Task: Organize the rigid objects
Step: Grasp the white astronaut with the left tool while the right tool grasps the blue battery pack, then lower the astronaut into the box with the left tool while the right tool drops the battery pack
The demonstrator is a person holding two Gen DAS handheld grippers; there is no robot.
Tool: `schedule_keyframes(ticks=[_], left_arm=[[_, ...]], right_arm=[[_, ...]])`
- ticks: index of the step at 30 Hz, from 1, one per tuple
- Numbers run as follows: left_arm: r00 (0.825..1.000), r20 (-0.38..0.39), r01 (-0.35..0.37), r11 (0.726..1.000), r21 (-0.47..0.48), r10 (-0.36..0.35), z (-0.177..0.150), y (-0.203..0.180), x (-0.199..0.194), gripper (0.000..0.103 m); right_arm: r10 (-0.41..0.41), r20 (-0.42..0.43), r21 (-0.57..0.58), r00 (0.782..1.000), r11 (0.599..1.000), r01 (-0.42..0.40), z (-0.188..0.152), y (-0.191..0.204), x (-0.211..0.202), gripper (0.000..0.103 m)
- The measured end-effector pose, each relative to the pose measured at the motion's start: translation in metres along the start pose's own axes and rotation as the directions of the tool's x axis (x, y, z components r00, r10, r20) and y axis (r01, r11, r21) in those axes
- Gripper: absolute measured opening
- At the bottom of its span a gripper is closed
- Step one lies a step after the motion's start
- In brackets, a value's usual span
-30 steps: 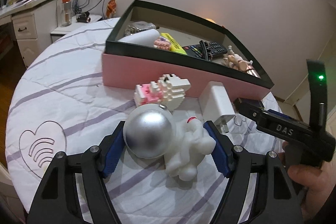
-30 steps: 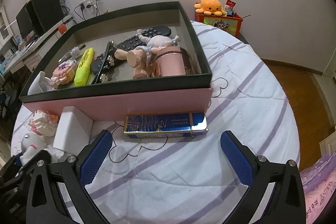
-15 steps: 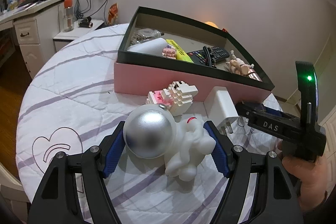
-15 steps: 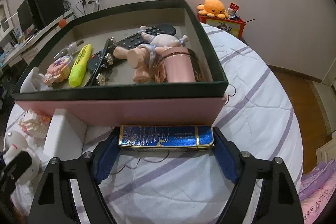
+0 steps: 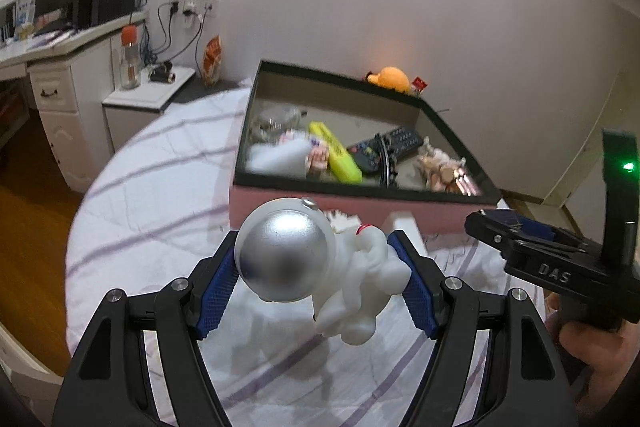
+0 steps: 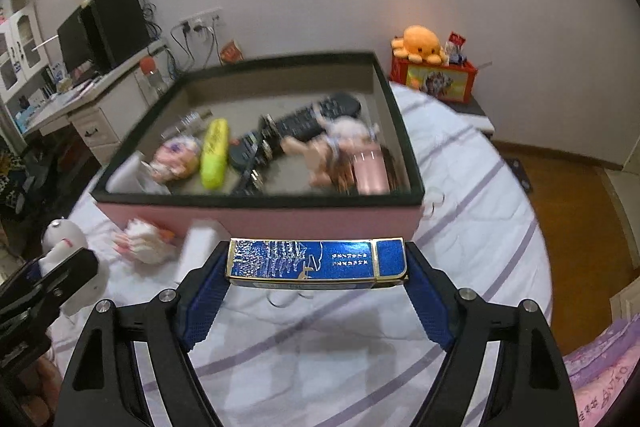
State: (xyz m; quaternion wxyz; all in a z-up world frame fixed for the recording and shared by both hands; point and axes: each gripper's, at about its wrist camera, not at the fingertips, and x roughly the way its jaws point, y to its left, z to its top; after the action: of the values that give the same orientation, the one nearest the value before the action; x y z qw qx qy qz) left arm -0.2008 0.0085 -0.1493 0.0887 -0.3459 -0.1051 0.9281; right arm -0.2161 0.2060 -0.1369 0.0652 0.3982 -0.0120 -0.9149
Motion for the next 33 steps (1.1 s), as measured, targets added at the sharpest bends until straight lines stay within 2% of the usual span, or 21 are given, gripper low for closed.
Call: schedule_keyframes(ticks=[9, 15, 22, 25, 30, 33], left_arm=[[0.997, 0.080, -0.001, 0.999, 0.047, -0.002, 0.046, -0.009, 0.001, 0.074], [0.995, 0.101, -0.005, 0.996, 0.086, -0.003, 0.083, -0.016, 0.033, 0.074], [0.999, 0.045, 0.000, 0.995, 0.099, -0.004, 0.107, -0.015, 0.090, 0.074], [1.000, -0.003, -0.005, 0.995, 0.102, 0.006, 0.107, -0.014, 0.113, 0.074], [0.997, -0.067, -0.034, 0.994, 0.106, 0.041, 0.097, -0.014, 0.131, 0.075], [0.996, -0.074, -0.044, 0.993, 0.108, 0.053, 0.095, -0.013, 0.133, 0.088]], right_arm=[[0.028, 0.067, -0.024, 0.997, 0.999, -0.027, 0.036, 0.016, -0.010, 0.083], [0.039, 0.079, -0.028, 0.996, 0.999, -0.036, 0.064, 0.015, 0.009, 0.083], [0.018, 0.022, -0.026, 1.000, 0.999, -0.018, 0.087, 0.004, 0.061, 0.083], [0.009, -0.008, -0.036, 1.000, 0.999, -0.009, 0.086, 0.002, 0.077, 0.083], [-0.002, -0.040, -0.060, 0.999, 0.998, 0.000, 0.080, 0.001, 0.094, 0.084], [-0.032, -0.049, -0.095, 0.998, 0.995, 0.028, 0.077, 0.003, 0.098, 0.085]])
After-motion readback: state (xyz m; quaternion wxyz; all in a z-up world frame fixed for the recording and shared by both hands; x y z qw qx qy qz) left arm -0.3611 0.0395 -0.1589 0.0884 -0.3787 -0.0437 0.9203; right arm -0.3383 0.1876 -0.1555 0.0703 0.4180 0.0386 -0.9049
